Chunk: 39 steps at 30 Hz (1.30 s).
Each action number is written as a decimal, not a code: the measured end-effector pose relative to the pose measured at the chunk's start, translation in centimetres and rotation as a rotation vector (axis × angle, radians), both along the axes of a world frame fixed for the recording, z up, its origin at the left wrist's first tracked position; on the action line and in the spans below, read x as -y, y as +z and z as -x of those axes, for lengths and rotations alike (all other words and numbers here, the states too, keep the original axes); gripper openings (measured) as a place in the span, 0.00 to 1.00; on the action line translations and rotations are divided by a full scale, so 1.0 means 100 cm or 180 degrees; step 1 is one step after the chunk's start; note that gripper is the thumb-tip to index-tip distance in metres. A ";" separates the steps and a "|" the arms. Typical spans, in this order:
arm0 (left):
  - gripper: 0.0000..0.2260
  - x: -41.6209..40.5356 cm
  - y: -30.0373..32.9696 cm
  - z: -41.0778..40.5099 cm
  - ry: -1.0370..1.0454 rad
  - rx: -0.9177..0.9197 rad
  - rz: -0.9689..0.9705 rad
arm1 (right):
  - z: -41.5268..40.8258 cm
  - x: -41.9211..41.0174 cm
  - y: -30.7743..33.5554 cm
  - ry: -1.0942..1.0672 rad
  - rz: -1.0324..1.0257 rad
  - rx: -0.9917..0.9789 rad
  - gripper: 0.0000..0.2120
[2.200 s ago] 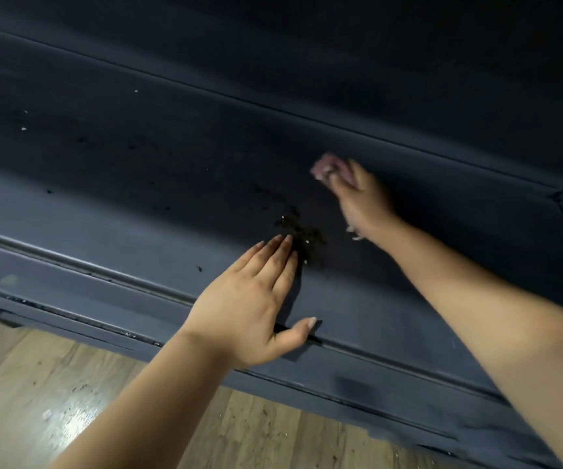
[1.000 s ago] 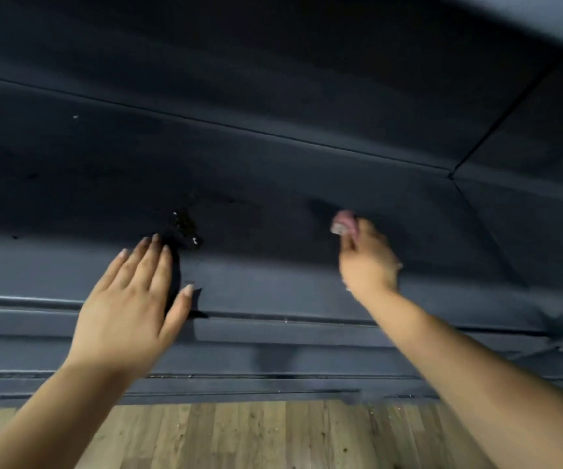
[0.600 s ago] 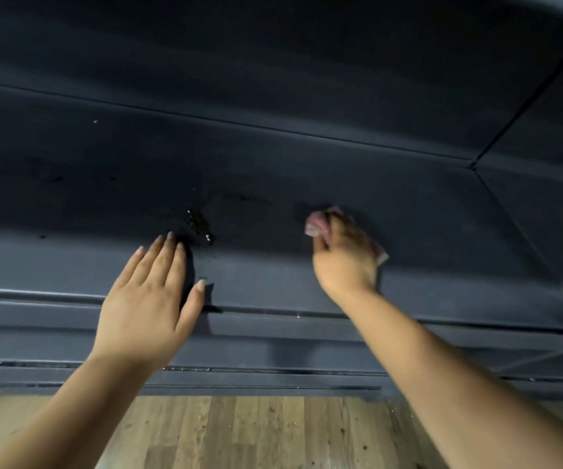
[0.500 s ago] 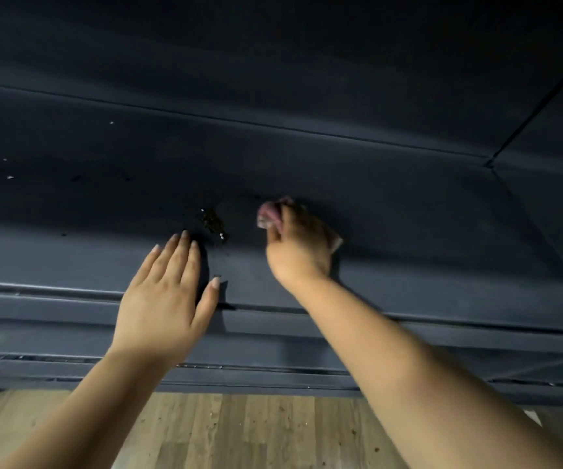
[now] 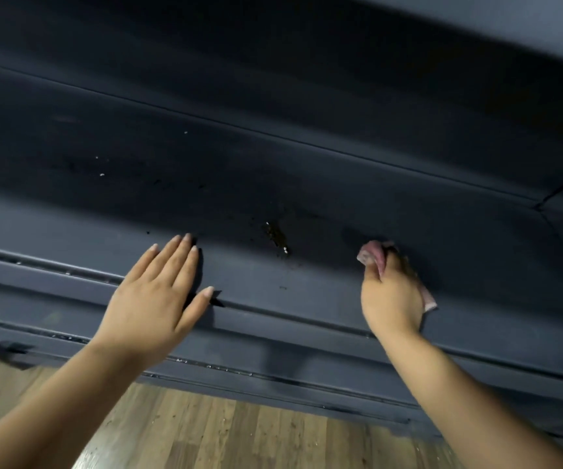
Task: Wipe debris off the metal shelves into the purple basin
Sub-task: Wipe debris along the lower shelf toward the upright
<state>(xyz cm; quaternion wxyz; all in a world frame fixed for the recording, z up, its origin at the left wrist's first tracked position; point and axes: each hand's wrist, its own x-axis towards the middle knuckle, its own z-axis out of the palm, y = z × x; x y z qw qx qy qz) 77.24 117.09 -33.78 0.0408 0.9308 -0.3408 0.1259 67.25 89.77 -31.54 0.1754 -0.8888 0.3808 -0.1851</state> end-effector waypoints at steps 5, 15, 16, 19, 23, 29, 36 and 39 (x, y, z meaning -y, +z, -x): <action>0.34 0.002 -0.003 0.001 0.0013 0.0025 0.0164 | -0.053 -0.080 -0.004 0.0421 0.0537 0.0061 0.22; 0.34 0.002 -0.008 -0.001 -0.0071 0.0095 0.0362 | -0.096 -0.123 0.010 0.0405 -0.0415 0.0119 0.12; 0.34 0.002 -0.008 0.000 -0.0058 0.0092 0.0389 | -0.084 -0.103 0.008 0.0155 -0.0193 0.0193 0.11; 0.34 0.003 -0.008 0.000 -0.0040 0.0111 0.0451 | -0.046 -0.031 0.013 -0.0372 0.0154 -0.0146 0.15; 0.34 0.004 -0.009 -0.001 -0.0033 0.0145 0.0436 | -0.042 0.022 0.026 -0.0606 -0.0189 -0.0630 0.21; 0.33 0.005 -0.009 -0.001 -0.0020 0.0152 0.0357 | -0.107 -0.006 0.018 0.0367 -0.0009 -0.0555 0.19; 0.32 0.005 -0.006 0.001 0.0032 0.0078 0.0325 | -0.159 -0.126 0.017 0.1908 -0.0272 -0.0523 0.21; 0.32 0.004 -0.006 0.001 0.0021 0.0092 0.0261 | -0.161 -0.134 0.021 0.1874 -0.0868 -0.0460 0.21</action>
